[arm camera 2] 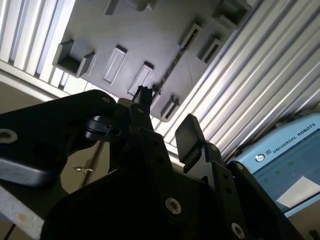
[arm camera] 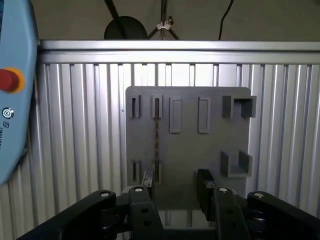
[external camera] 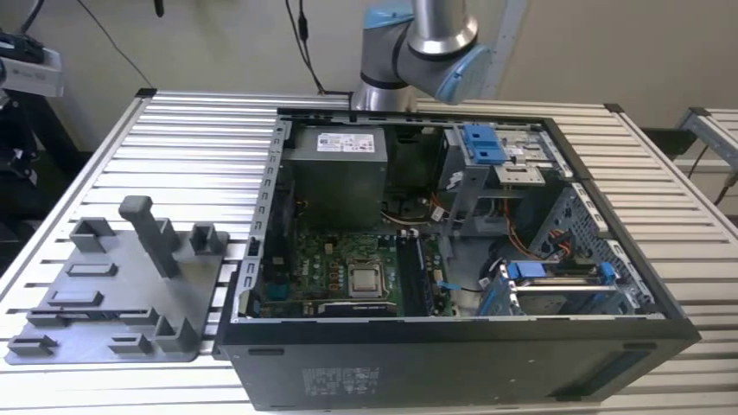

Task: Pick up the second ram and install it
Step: 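Pick up the second ram and move it above second insertion slot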

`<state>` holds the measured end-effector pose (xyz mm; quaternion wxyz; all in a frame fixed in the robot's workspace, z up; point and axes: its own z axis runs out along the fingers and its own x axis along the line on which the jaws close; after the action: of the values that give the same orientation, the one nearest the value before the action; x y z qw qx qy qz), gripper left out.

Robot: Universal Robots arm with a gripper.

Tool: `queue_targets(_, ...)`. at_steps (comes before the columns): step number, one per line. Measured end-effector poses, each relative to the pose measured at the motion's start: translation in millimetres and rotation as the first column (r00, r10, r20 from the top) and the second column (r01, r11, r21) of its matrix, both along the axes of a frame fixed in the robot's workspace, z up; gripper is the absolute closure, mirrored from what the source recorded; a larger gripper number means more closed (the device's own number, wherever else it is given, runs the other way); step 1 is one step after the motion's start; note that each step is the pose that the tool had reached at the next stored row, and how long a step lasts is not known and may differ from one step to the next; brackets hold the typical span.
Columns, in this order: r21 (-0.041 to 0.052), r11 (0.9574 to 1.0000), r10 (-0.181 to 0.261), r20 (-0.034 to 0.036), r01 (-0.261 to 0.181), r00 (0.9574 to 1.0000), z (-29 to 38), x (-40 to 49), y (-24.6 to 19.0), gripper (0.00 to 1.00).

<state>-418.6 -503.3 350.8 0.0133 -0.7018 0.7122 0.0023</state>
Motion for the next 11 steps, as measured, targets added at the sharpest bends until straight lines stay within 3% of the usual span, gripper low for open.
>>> queue_targets(8,-0.0034,1.0000,0.004,-0.0009,-0.004,1.0000,-11.2,0.1,-0.5,0.52)
queue_targets(11,-0.0068,1.0000,0.004,-0.0016,-0.004,1.0000,-12.6,0.1,-0.5,0.52)
